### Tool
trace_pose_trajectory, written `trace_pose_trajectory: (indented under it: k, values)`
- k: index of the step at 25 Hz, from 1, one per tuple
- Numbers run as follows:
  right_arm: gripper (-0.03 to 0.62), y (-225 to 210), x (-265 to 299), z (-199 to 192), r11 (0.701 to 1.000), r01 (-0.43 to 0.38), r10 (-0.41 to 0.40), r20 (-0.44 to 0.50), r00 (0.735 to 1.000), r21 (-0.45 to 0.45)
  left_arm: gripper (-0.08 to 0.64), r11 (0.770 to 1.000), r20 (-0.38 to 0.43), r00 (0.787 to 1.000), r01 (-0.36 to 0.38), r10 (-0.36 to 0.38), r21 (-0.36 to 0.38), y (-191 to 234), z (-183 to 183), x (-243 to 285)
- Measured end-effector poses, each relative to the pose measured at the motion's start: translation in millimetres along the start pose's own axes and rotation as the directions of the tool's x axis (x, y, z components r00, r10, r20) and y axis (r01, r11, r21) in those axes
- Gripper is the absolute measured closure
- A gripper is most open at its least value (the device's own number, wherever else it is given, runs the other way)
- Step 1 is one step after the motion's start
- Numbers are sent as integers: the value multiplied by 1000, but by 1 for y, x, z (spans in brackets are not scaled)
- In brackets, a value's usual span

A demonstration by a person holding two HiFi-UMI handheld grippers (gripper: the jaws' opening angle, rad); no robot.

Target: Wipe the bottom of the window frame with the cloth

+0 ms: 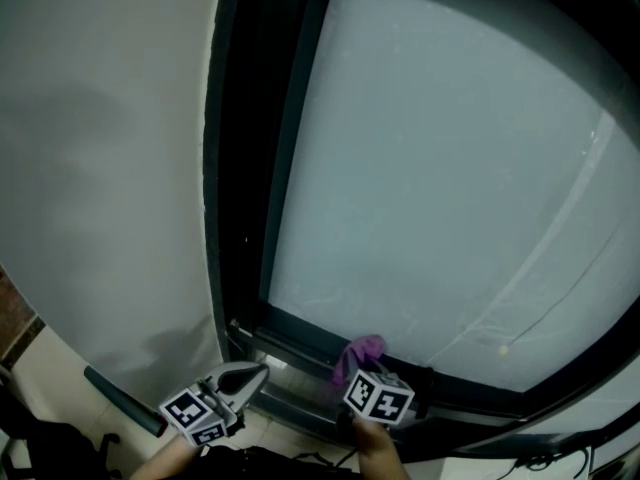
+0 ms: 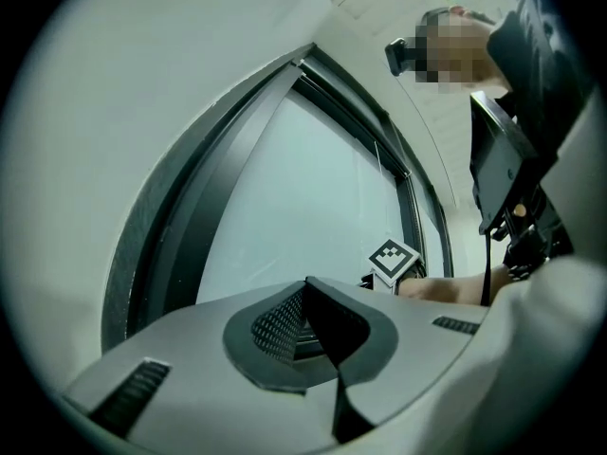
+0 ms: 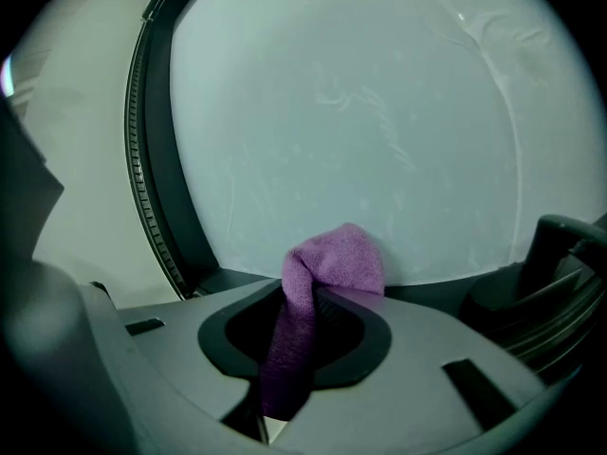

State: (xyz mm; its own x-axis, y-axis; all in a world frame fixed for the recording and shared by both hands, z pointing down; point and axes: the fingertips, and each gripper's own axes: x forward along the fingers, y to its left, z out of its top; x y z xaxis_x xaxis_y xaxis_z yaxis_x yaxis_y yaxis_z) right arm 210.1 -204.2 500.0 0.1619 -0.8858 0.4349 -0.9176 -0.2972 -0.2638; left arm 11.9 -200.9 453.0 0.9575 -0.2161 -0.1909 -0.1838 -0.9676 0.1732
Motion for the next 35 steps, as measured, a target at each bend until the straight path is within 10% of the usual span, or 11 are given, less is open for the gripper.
trace_pose_trajectory:
  k: [35]
  values:
    - [508,89,59,1,955,-225,200,-139,970,-195,560,976,42,976,-214,213,32,30,8,-55]
